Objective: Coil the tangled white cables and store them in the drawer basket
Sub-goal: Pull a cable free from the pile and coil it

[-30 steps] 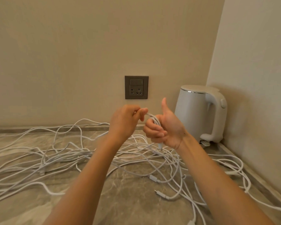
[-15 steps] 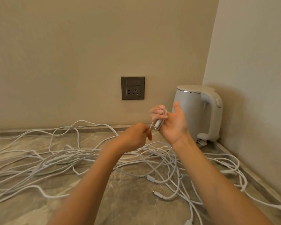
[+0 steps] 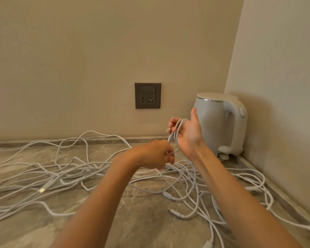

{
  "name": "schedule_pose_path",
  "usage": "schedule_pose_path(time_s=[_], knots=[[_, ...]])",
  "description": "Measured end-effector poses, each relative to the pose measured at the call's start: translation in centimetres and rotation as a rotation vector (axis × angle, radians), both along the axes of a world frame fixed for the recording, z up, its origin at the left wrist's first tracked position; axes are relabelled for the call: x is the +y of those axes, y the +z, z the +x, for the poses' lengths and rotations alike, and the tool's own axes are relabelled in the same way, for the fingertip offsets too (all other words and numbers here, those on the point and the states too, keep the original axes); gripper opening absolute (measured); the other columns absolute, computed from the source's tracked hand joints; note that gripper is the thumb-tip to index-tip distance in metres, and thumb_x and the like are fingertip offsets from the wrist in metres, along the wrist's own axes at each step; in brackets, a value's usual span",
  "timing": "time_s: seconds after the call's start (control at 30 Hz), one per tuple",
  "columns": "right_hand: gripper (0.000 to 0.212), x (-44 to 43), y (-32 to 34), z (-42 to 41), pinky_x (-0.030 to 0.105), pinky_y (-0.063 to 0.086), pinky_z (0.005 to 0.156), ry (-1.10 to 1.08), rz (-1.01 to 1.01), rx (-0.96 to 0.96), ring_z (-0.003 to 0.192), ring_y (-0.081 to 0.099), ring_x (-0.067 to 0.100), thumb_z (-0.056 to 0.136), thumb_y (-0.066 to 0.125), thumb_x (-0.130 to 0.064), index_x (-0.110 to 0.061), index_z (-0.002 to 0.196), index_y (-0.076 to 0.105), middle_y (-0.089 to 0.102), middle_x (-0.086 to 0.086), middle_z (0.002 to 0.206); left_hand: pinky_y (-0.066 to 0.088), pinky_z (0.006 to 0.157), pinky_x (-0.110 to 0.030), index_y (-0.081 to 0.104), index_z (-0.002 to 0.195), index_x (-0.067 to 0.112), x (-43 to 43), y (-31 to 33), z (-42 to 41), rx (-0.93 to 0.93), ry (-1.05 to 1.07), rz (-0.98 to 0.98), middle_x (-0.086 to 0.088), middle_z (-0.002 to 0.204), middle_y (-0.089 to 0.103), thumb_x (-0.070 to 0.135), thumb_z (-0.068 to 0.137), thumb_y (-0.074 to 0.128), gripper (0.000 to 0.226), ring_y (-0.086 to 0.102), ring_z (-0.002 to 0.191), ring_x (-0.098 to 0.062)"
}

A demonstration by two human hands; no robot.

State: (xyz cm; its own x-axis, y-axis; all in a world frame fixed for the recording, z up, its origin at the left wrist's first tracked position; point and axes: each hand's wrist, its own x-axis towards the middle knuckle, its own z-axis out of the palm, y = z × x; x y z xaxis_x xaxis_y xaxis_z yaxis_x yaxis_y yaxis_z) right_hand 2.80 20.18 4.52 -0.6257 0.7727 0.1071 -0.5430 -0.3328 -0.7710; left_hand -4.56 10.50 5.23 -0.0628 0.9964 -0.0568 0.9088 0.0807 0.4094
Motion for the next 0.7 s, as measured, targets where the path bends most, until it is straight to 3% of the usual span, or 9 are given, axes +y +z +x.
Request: schedule_pose_path(time_s=[0.1,0.23,0.37,0.53,0.7], knots=[[0.074,0.0,-0.4,-0.1,0.024,0.040,0.056,-0.102,0.232,-0.152,0.050,0.042,0.013,0.096,0.012,-0.059,-0.005,0.065,0.052,0.047,0.006,0.054,0.038,0.057,-0.021,0.065,0.085,0.017,-0.2,0.3,-0.1,-0.001,-0.006,0.083,0.011,0.053,0.050,0.015,0.094,0.048,0.019,0.046,0.047,0.001],[0.082,0.4,-0.5,-0.1,0.026,0.037,0.054,-0.150,0.436,-0.364,0.045,0.042,0.013,0.094,0.004,-0.061,-0.005,0.056,0.050,0.046,0.002,0.043,0.033,0.051,-0.022,0.070,0.083,0.010,-0.5,0.6,-0.5,-0.019,0.036,0.234,0.008,0.053,0.049,0.020,0.091,0.055,0.020,0.040,0.046,-0.003],[0.090,0.7,-0.6,0.0,0.027,0.037,0.055,-0.102,0.567,-0.532,0.045,0.042,0.015,0.090,-0.003,-0.064,-0.004,0.050,0.049,0.044,0.004,0.040,0.038,0.056,-0.027,0.073,0.081,0.014,-0.9,1.0,-1.1,0.047,0.102,0.376,0.003,0.063,0.060,0.026,0.086,0.062,0.017,0.049,0.057,-0.011],[0.096,0.6,-0.7,0.5,0.027,0.032,0.048,0.056,0.648,-0.609,0.041,0.035,0.018,0.086,-0.009,-0.068,-0.013,0.029,0.045,0.040,0.010,0.043,0.049,0.066,-0.036,0.074,0.084,0.015,-0.8,1.1,-1.3,0.092,0.170,0.578,-0.004,0.075,0.070,0.029,0.085,0.064,0.017,0.059,0.068,-0.021],[0.098,0.7,-0.5,0.8,0.021,0.026,0.038,0.302,0.644,-0.636,0.037,0.030,0.013,0.080,-0.011,-0.073,-0.002,0.042,0.045,0.039,0.011,0.047,0.040,0.062,-0.030,0.074,0.088,0.014,-0.7,1.0,-1.7,0.106,0.233,0.720,-0.005,0.081,0.070,0.032,0.087,0.061,0.022,0.059,0.075,-0.023]])
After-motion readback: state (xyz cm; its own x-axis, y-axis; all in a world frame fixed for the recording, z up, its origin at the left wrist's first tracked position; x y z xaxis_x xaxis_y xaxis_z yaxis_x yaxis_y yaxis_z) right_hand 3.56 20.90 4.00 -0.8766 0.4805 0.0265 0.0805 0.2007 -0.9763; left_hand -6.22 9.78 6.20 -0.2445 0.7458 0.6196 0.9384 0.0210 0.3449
